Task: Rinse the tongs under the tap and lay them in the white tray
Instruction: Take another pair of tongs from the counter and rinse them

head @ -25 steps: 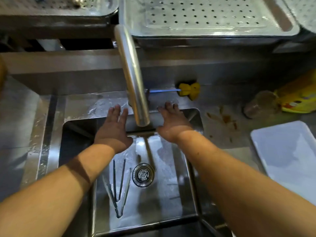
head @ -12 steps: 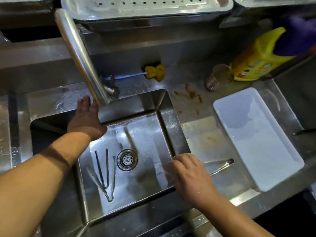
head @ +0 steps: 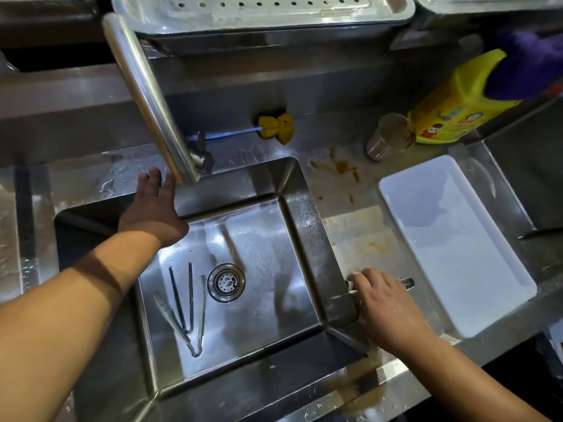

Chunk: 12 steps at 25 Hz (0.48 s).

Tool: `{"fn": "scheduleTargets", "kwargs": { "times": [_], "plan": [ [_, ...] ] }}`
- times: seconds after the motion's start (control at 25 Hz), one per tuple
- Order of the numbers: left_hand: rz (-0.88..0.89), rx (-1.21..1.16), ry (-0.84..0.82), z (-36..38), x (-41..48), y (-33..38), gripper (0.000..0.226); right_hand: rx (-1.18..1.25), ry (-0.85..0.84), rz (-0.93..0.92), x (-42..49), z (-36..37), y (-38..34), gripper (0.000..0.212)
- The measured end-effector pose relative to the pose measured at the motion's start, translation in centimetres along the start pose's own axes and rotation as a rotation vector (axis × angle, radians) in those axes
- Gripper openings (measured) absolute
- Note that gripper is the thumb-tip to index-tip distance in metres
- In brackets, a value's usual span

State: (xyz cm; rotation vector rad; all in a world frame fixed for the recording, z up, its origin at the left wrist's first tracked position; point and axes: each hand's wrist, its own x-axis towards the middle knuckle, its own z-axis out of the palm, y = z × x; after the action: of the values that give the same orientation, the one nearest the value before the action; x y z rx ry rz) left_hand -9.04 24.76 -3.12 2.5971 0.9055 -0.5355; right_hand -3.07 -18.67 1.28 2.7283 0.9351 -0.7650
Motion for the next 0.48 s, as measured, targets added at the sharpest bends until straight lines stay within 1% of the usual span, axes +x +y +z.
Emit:
{"fn": "scheduleTargets", "kwargs": {
  "times": [0.04, 0.12, 0.24, 0.32, 0.4, 0.48],
  "plan": [
    [0.001, -0.003, -0.001, -0.1, 0.0, 0.0, 0.105, 0.002, 0.040, -0.008, 0.0, 0.2, 0.5, 0.078],
    [0.007, -0.010, -0.012, -0.3, 0.0, -0.1, 0.105, -0.046, 0.048, 0.010, -0.5, 0.5, 2.0, 0.067],
    [0.010, -0.020, -0.018, -0.3, -0.1, -0.2, 0.105, -0.165, -0.063, 0.013, -0.9, 0.8, 3.8, 0.069],
    [0.010, -0.022, -0.015, -0.3, -0.1, -0.2, 0.105, -0.179, -0.076, -0.005, -0.4, 0.7, 3.8, 0.061],
    [0.012, -0.032, -0.013, -0.3, 0.1, -0.3, 0.105, -0.180, -0.030, -0.024, 0.7, 0.3, 3.1, 0.055],
    [0.019, -0.041, -0.016, -0.4, 0.2, -0.3, 0.104, -0.096, -0.007, -0.033, 1.8, -0.6, 1.4, 0.055]
  ]
}}
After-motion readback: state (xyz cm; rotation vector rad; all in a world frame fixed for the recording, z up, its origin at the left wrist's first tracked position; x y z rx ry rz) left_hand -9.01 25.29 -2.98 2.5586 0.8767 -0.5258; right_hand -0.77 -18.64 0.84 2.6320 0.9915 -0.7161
